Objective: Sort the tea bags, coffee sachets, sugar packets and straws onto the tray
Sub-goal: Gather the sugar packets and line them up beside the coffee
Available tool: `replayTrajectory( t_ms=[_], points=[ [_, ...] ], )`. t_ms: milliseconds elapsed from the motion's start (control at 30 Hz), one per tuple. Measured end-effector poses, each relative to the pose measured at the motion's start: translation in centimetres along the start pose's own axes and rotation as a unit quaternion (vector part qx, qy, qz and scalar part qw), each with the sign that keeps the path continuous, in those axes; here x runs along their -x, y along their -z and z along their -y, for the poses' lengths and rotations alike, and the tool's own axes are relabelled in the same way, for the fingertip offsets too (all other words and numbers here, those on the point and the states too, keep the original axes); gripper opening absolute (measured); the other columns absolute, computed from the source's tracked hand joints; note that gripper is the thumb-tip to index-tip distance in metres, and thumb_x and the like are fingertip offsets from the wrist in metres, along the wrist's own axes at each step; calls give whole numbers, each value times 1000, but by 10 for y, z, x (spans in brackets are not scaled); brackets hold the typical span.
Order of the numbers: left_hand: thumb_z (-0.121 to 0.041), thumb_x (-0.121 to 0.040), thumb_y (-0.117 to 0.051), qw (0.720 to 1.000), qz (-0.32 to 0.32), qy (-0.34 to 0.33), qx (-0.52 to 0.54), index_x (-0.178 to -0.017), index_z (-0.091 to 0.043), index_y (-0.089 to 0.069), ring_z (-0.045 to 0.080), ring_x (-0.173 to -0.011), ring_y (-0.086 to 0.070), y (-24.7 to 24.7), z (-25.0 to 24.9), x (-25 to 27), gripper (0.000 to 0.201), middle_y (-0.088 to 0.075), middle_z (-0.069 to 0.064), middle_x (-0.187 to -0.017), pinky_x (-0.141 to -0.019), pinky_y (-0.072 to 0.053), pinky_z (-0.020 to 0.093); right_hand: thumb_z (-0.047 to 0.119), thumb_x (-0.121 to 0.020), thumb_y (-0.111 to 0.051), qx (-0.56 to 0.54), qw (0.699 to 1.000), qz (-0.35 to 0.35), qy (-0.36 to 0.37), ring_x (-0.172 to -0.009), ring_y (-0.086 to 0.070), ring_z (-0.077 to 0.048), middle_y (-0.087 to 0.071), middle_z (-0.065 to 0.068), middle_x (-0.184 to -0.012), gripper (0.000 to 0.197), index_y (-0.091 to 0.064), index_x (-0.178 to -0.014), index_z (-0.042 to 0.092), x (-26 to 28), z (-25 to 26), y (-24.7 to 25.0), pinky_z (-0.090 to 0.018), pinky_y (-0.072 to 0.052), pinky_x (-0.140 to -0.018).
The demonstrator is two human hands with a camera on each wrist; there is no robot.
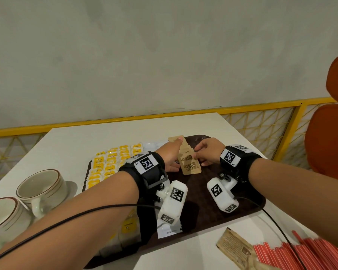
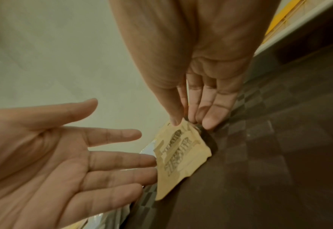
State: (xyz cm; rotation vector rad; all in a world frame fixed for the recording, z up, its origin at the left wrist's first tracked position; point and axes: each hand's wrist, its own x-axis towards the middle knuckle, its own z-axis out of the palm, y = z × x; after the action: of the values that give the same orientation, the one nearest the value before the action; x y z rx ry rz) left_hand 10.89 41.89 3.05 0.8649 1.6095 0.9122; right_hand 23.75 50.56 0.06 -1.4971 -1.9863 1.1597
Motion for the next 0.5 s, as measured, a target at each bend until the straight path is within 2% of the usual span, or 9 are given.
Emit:
replayTrajectory(
  t_ms=[67,133,200,267,367,433,500],
  points=[
    [-52,-99,-27,1000,-3,-3,-3,-143,-12,-32,38,-127,-45,0,0,0,60,-41,20,-143,-100,-42,43,7,-87,-66,11,1000,-7,10,-80,-63,-20,-65,-11,-90,10,-65,-97,9,-1,0,-1,-29,-57,-70],
    [-50,-100,-27,1000,-10,-12,-7,-144,-11,-31,37,-127,-45,-1,0,0,59,-40,21,-143,-98,-42,43,6,-88,-65,23,999,-6,23,-86,-65,-21,-68,-14,-98,19,-67,-107,5,-1,1,-2,-30,-57,-75],
    [-49,-101,-27,1000,-16,-16,-9,-145,-10,-30,37,-127,-45,-2,0,-1,59,-40,21,-144,-97,-42,42,6,-87,-66,33,999,-2,28,-88,-66,-23,-69,-14,-100,22,-67,-109,4,-3,2,-3,-34,-58,-80],
    [-47,-101,-27,1000,-17,-16,-2,-145,-9,-29,38,-127,-45,-1,1,-2,58,-40,22,-143,-98,-42,41,6,-85,-68,23,999,-9,30,-85,-65,-22,-67,-12,-93,19,-67,-104,4,-2,2,-3,-36,-58,-81],
    [-46,-101,-28,1000,-19,-16,9,-145,-10,-30,38,-125,-46,3,1,0,57,-41,22,-142,-100,-42,41,9,-85,-69,0,1000,-24,14,-74,-62,-19,-63,-8,-78,7,-64,-89,6,1,4,1,-35,-59,-74],
    [-45,-102,-29,1000,-22,-19,12,-145,-11,-30,37,-125,-46,5,2,3,55,-41,20,-143,-100,-41,40,10,-85,-70,11,1000,0,-3,-66,-60,-17,-62,-8,-72,16,-59,-74,8,6,5,4,-32,-58,-67],
    [-44,-102,-29,1000,-19,-19,15,-144,-11,-30,37,-128,-44,7,2,5,53,-40,20,-144,-103,-39,41,7,-83,-71,37,998,44,-26,-62,-59,-16,-63,-11,-72,22,-54,-71,9,11,6,5,-29,-56,-62]
  ],
)
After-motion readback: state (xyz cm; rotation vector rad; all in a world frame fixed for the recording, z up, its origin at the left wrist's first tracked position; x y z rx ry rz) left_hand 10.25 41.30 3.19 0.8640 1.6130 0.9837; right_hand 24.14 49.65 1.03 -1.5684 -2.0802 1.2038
